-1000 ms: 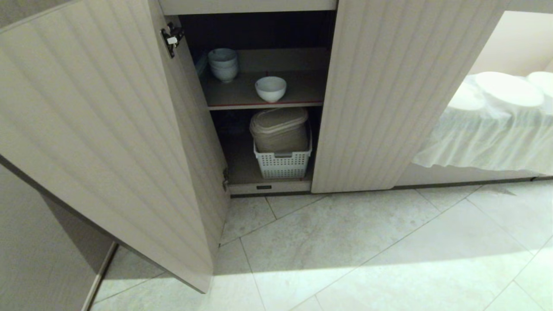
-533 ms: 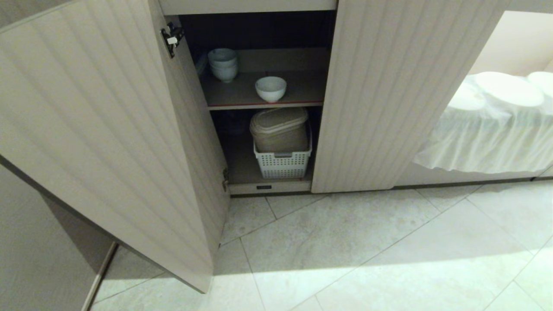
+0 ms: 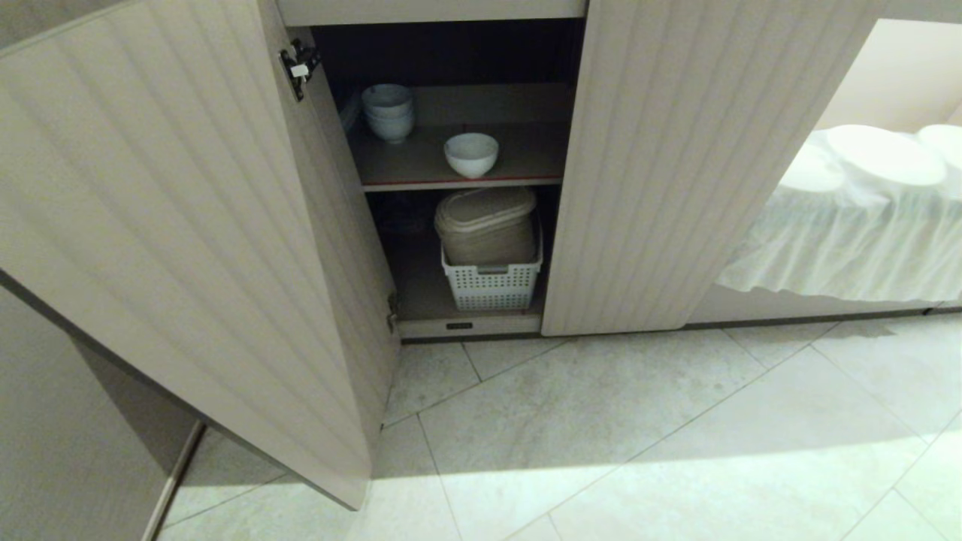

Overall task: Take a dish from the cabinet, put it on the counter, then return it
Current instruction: Take the bowl from the cabinet

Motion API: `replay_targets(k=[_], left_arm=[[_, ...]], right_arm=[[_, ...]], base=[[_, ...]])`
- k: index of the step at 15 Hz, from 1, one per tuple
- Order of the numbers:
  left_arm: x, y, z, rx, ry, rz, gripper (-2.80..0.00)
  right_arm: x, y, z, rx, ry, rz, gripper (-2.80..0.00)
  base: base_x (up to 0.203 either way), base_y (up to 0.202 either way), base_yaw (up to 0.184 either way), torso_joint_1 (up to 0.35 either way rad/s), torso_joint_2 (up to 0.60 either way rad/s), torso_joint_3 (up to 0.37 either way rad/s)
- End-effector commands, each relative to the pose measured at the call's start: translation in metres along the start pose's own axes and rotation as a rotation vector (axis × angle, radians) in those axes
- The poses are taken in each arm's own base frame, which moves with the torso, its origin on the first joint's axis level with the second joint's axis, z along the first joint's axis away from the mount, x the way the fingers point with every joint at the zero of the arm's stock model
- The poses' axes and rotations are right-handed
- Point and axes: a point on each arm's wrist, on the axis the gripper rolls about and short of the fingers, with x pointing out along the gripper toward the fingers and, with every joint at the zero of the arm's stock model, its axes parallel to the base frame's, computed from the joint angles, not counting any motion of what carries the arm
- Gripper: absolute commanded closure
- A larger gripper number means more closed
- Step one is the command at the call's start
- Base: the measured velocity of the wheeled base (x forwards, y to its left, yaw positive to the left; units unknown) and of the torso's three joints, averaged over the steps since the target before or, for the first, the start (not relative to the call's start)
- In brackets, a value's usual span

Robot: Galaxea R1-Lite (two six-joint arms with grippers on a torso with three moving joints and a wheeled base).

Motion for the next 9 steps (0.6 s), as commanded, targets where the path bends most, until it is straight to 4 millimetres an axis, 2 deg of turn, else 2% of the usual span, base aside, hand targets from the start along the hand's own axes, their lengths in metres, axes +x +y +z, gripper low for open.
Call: replay_targets(k=[1, 7, 9], left_arm=[[0.0000, 0.0000, 0.0000, 0.000, 0.000, 0.001, 0.00], [0.0000, 0.0000, 0.0001, 0.001, 0.000, -0.002, 0.00], [0.0000, -0.0001, 0.0001, 0.001, 0.000, -0.002, 0.00]], right_arm=[[0.0000, 0.0000, 0.0000, 0.000, 0.000, 0.000, 0.00], [0.0000, 0.0000, 0.0000, 0.000, 0.000, 0.001, 0.00], [0.0000, 0.0000, 0.0000, 0.000, 0.000, 0.000, 0.00]], base=[[0.000, 0.000, 0.000, 0.000, 0.00, 0.000], [0.000, 0.000, 0.000, 0.000, 0.00, 0.000], [-0.005, -0.110, -0.005, 0.004, 0.00, 0.002]])
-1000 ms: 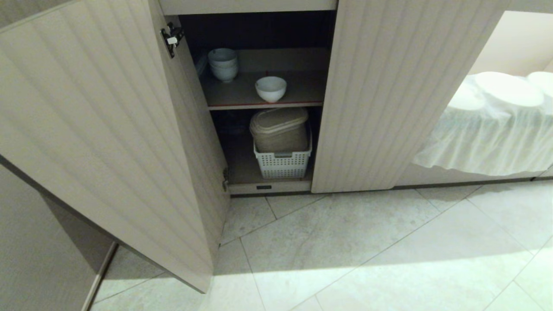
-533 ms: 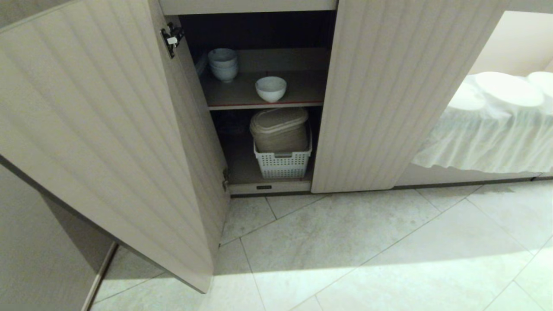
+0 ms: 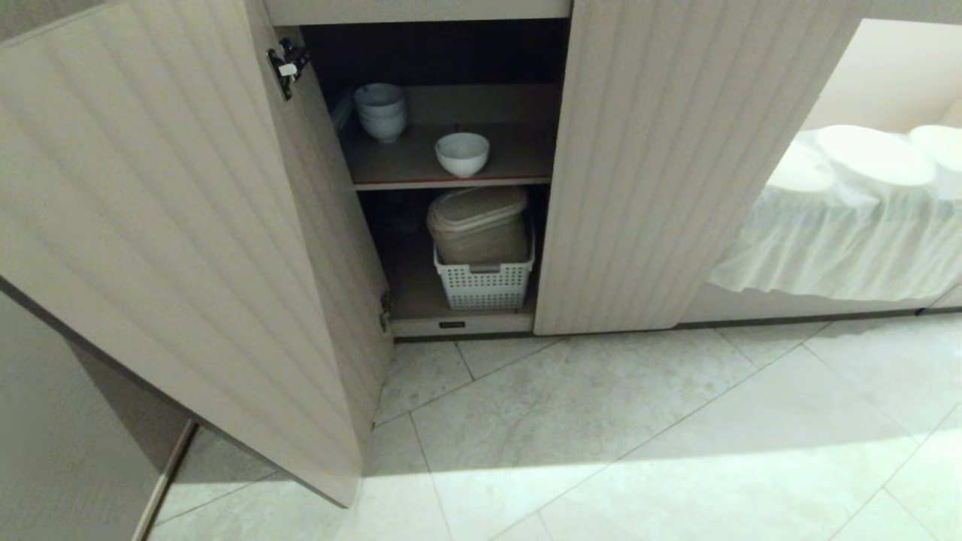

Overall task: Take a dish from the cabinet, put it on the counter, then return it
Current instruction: Take the bowl from the cabinet

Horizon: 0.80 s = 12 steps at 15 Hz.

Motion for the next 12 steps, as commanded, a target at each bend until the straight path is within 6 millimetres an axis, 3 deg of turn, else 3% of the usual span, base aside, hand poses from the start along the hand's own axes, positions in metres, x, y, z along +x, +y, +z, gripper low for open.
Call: replay_targets(k=[1, 12], left_arm=[[0.0000, 0.0000, 0.0001, 0.000, 0.000, 0.001, 0.00], [0.0000, 0.0000, 0.0000, 0.000, 0.000, 0.001, 0.00]], right_arm=[[0.0000, 0.0000, 0.0000, 0.000, 0.000, 0.001, 0.00], [0.0000, 0.0000, 0.0000, 0.000, 0.000, 0.001, 0.00]], base=[[-0.001, -0.185, 0.002, 0.000, 0.00, 0.003], [0.000, -0.197, -0.001, 0.003, 0.00, 0.003]])
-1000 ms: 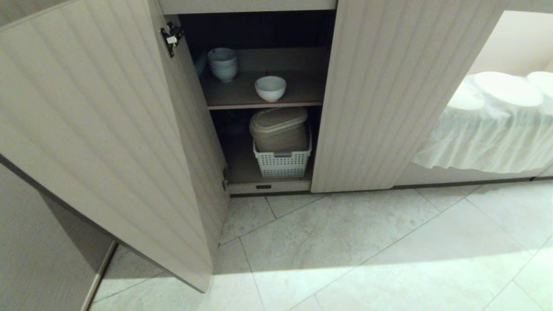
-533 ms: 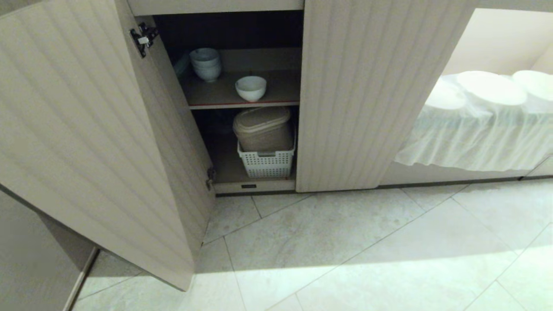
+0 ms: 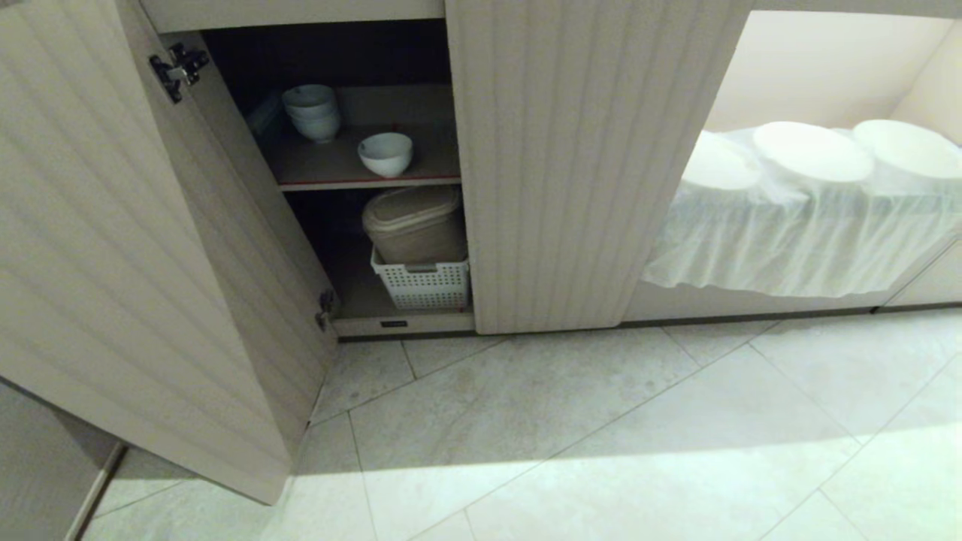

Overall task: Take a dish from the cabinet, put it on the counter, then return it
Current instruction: Take the bowl from the cabinet

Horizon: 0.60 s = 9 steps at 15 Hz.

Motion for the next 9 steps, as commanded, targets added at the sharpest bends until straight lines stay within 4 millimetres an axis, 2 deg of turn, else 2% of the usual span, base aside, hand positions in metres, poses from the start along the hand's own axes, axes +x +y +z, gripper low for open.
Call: replay_targets(k=[1, 3, 9], left_arm=[[0.0000, 0.0000, 0.0000, 0.000, 0.000, 0.000, 0.00], [0.0000, 0.0001, 0.0000, 0.000, 0.001, 0.004, 0.00], [0.0000, 0.0000, 0.0000, 0.000, 0.000, 0.001, 0.00]], right_arm=[[0.0000, 0.0000, 0.0000, 0.000, 0.000, 0.001, 0.00], [0.0000, 0.0000, 0.0000, 0.000, 0.000, 0.000, 0.00], [0.0000, 0.0000, 0.0000, 0.000, 0.000, 0.000, 0.00]], base=[[0.000, -0.186, -0.001, 0.002, 0.00, 0.002], [0.000, -0.097, 0.004, 0.006, 0.00, 0.000], [0.000, 0.000, 0.000, 0.000, 0.00, 0.000]])
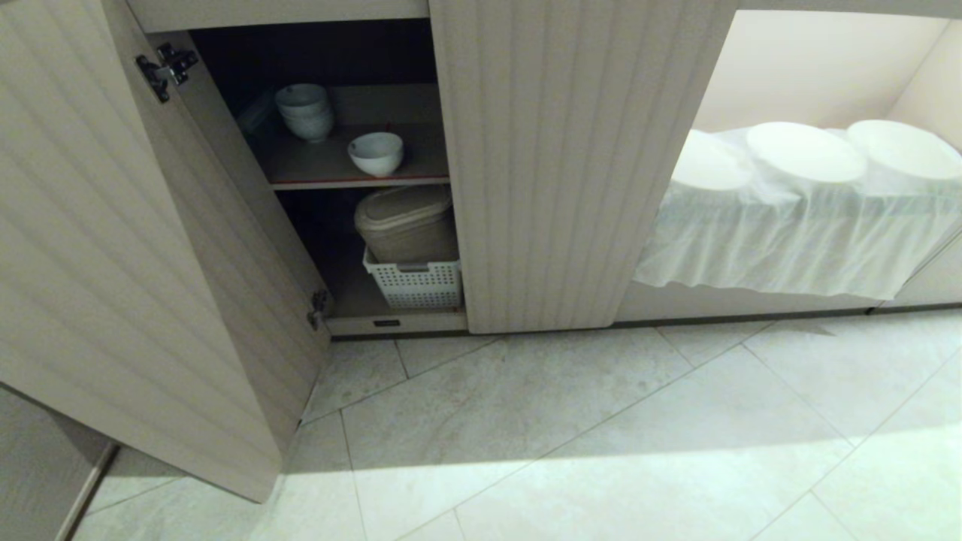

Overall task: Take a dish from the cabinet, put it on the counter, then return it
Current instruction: Take the bowl from the cabinet

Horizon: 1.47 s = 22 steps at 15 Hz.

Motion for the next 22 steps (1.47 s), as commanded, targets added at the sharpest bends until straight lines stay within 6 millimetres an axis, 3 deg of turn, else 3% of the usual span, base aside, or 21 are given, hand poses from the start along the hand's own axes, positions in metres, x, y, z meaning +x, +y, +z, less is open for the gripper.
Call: replay_targets(k=[1, 16, 22], left_arm=[[0.0000, 0.0000, 0.0000, 0.001, 0.000, 0.001, 0.00], [0.0000, 0.0000, 0.0000, 0.002, 0.000, 0.001, 0.00], [0.0000, 0.0000, 0.0000, 0.004, 0.000, 0.001, 0.00]], right_arm=[[0.0000, 0.0000, 0.0000, -0.001, 0.000, 0.002, 0.00], [0.0000, 0.0000, 0.0000, -0.001, 0.000, 0.000, 0.00], [0.0000, 0.0000, 0.0000, -0.001, 0.000, 0.000, 0.00]], base=[[0.000, 0.000, 0.000, 0.000, 0.00, 0.000], [0.000, 0.000, 0.000, 0.000, 0.00, 0.000], [0.175, 0.000, 0.001, 0.004, 0.00, 0.002]])
